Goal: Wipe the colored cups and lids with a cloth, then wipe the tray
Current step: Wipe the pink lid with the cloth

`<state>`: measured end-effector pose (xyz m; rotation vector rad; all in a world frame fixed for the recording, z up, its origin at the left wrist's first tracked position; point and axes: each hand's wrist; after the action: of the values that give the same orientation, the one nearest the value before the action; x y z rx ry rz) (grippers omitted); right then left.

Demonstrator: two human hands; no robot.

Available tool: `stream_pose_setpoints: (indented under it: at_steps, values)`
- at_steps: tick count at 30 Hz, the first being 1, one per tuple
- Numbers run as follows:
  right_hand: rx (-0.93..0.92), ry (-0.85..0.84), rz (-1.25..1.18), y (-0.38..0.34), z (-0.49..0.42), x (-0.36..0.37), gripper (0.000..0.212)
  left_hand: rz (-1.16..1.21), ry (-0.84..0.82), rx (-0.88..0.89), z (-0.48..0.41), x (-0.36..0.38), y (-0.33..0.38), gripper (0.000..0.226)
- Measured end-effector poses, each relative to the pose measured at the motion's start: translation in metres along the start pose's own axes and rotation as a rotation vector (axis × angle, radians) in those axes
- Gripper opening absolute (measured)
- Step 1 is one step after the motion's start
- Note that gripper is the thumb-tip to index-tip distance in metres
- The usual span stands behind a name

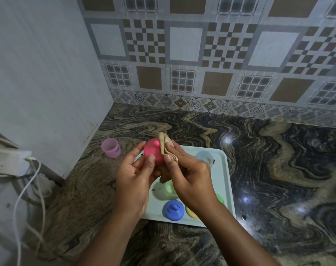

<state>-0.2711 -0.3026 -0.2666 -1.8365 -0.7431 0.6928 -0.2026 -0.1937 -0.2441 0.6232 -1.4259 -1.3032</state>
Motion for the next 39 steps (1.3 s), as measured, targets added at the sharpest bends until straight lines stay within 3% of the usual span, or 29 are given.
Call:
stream_pose_setpoints:
  at_steps: [2, 5, 10, 13, 15, 18, 21, 25, 28, 32, 35, 39]
  values:
    - [-0.033, 0.013, 0.025, -0.001, -0.002, -0.003, 0.027, 0.031, -0.050, -0.014, 0.000, -0.005, 0.005, 0.048]
    - [0.071, 0.025, -0.053, -0.006, -0.009, -0.008, 0.024, -0.021, -0.109, -0.015, 0.002, -0.010, 0.009, 0.043]
    - [0.224, -0.003, -0.042, -0.004, -0.014, -0.003, 0.024, -0.132, -0.003, 0.057, 0.013, 0.003, -0.001, 0.032]
    - [0.238, -0.030, -0.049, -0.003, -0.015, -0.002, 0.026, -0.159, -0.033, 0.112, 0.019, 0.011, -0.003, 0.048]
    - [0.224, -0.043, -0.114, -0.007, -0.012, -0.003, 0.024, -0.122, 0.034, 0.096, 0.017, 0.010, -0.003, 0.058]
    - [0.009, -0.038, -0.003, -0.008, -0.004, -0.005, 0.028, -0.103, 0.033, 0.078, 0.013, 0.006, 0.002, 0.044]
    - [-0.169, -0.005, 0.163, -0.005, 0.000, -0.004, 0.029, -0.091, -0.004, 0.059, 0.012, 0.001, 0.010, 0.044]
    - [0.018, -0.007, 0.049, -0.017, -0.013, -0.012, 0.019, -0.114, -0.049, 0.049, 0.013, -0.001, 0.011, 0.043]
    - [0.131, -0.091, 0.035, -0.022, -0.021, -0.012, 0.029, -0.076, 0.032, 0.071, 0.016, 0.003, 0.006, 0.037]
    - [0.182, -0.114, -0.018, -0.019, -0.025, -0.004, 0.024, -0.110, 0.042, 0.129, 0.021, 0.013, 0.003, 0.061]
    - [0.096, -0.078, -0.078, -0.021, -0.018, -0.004, 0.028, -0.080, 0.107, 0.142, 0.017, 0.012, 0.005, 0.061]
    - [-0.194, -0.078, 0.209, -0.013, -0.008, 0.002, 0.033, -0.059, 0.120, 0.153, 0.014, 0.008, 0.011, 0.048]
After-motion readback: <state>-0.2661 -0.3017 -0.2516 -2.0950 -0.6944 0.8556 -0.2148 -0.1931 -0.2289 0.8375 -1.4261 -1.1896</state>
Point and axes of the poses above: each hand's wrist, its own z-axis away from the middle knuckle, its own x-axis out of the palm, y = z × x, and after that the axes turned 2 degrees about y, right-handed
